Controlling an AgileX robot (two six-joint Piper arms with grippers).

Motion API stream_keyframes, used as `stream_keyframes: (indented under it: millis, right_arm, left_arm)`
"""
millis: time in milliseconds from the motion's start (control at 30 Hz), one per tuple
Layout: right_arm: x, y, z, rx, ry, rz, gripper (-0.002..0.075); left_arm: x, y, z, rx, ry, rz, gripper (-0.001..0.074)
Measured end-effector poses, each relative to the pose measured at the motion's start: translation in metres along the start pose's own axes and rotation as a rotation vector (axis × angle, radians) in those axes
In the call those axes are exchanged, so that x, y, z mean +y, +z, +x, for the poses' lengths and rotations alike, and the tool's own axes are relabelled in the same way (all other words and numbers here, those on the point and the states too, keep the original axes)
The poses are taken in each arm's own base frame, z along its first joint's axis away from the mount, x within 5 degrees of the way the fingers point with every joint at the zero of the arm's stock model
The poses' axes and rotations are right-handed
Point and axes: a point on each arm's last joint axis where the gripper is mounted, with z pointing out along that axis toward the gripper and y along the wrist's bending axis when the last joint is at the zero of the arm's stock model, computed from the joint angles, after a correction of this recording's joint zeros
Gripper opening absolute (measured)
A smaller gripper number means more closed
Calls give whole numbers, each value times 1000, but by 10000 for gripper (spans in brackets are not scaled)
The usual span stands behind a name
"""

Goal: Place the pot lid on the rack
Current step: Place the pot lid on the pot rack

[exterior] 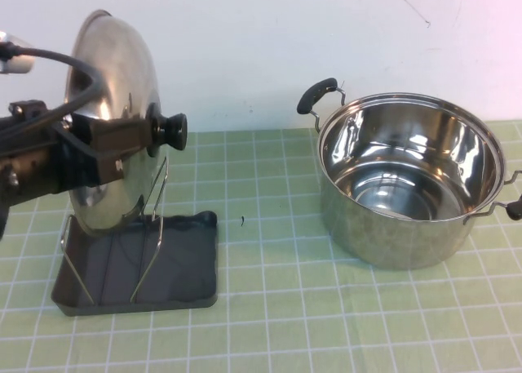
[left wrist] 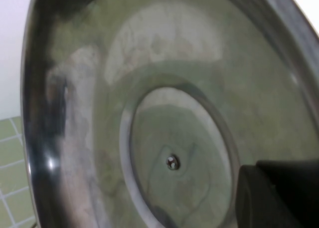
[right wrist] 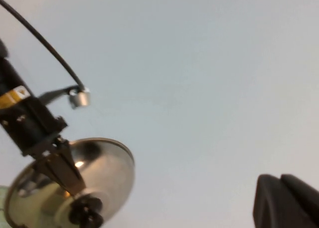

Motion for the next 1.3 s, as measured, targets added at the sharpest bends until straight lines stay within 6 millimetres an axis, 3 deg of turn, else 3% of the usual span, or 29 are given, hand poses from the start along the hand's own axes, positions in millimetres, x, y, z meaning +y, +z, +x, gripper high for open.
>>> stream_keyframes:
  millis: [233, 400, 533, 1300]
  right_arm:
    - [9, -10, 21, 61, 13, 34, 1]
    - [15, -10, 32, 97, 22, 27, 1]
    - [15, -10, 34, 110, 23, 41, 0]
    - [14, -10, 35, 115, 32, 49, 0]
  left_arm:
    - [9, 9, 8, 36, -6, -11, 104]
    - [17, 11, 26, 65, -18, -66, 104]
    - [21, 12, 38, 92, -18, -86, 104]
    - [38, 30, 54, 180, -10, -80, 113]
